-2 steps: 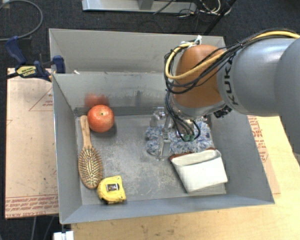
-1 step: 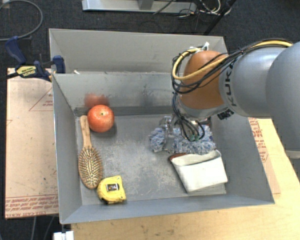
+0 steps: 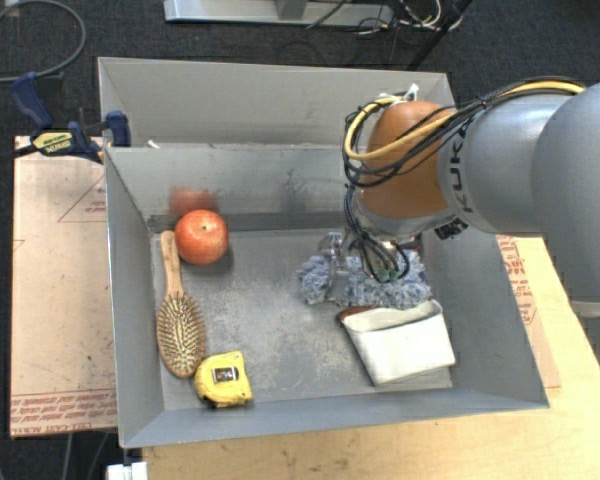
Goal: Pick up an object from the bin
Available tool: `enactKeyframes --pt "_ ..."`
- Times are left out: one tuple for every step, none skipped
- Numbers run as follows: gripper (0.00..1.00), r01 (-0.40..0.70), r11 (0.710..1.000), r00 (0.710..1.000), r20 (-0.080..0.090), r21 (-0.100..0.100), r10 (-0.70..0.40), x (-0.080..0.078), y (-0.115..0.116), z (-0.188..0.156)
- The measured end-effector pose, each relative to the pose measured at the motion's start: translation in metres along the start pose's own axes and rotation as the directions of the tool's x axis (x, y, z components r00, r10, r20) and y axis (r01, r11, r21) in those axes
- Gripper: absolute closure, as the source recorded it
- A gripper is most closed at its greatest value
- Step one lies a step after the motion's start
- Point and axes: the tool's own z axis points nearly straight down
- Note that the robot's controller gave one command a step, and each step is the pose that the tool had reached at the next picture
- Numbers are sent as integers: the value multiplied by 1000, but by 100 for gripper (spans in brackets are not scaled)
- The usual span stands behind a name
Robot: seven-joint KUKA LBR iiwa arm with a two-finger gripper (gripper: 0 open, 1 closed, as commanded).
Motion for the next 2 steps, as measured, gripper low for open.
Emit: enactKeyframes --pt "100 -10 1000 1000 4 -1 10 -10 1 -122" --pt "100 -10 1000 1000 3 -1 10 -10 1 -121"
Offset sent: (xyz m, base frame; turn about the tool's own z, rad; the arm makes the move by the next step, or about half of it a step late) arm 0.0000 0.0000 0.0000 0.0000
